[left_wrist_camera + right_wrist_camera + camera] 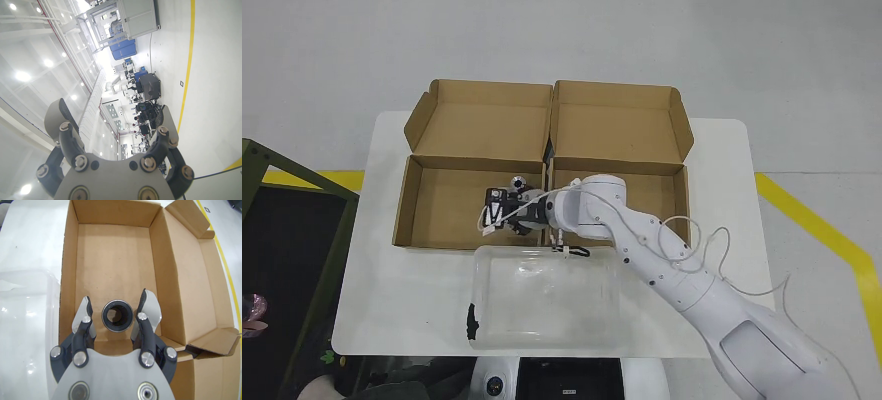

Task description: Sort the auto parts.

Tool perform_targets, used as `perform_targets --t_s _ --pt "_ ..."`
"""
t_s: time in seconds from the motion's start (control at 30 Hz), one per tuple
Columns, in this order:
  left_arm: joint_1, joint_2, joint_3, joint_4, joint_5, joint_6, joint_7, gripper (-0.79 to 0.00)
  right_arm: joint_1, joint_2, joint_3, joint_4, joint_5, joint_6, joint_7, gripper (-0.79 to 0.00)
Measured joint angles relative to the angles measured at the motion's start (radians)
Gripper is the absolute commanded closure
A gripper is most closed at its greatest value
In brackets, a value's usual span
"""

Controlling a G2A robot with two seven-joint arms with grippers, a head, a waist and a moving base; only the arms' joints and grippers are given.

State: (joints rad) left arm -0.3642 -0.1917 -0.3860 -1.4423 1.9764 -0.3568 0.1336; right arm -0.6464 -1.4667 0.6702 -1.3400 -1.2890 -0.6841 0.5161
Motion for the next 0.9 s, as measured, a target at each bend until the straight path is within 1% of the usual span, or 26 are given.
perform_targets --t_s 0.17,0.37,0.43,0.47,0.5,0.53,0.77,0.9 --pt "0.000 0.000 0.000 0.000 0.000 0.000 0.000 -0.785 -0.033 0.014 0.031 -0.102 -0.021 -0.013 -0.016 -0.499" --pt "0.000 0.000 0.000 0.000 0.000 0.000 0.000 -0.785 -0.113 0.042 0.098 -0.244 -0.051 -0.015 -0.024 -0.526" --pt "0.000 0.000 0.000 0.000 0.000 0.000 0.000 -0.785 -0.153 0.054 0.128 -0.293 -0.064 -0.011 -0.044 -0.622" --pt "0.000 0.000 0.000 0.000 0.000 0.000 0.000 -0.785 -0.170 0.059 0.141 -0.314 -0.074 -0.009 -0.055 -0.646" --pt "0.000 0.000 0.000 0.000 0.000 0.000 0.000 -0.785 -0.194 0.066 0.159 -0.341 -0.089 -0.006 -0.071 -0.702" --pt "0.000 0.000 0.000 0.000 0.000 0.000 0.000 -0.785 -0.213 0.071 0.172 -0.359 -0.099 -0.007 -0.084 -0.779" --pt "0.000 0.000 0.000 0.000 0.000 0.000 0.000 -0.785 -0.348 0.109 0.275 -0.476 -0.155 -0.033 -0.142 -0.785" --pt "0.000 0.000 0.000 0.000 0.000 0.000 0.000 -0.785 -0.435 0.133 0.358 -0.544 -0.177 -0.039 -0.175 -0.785"
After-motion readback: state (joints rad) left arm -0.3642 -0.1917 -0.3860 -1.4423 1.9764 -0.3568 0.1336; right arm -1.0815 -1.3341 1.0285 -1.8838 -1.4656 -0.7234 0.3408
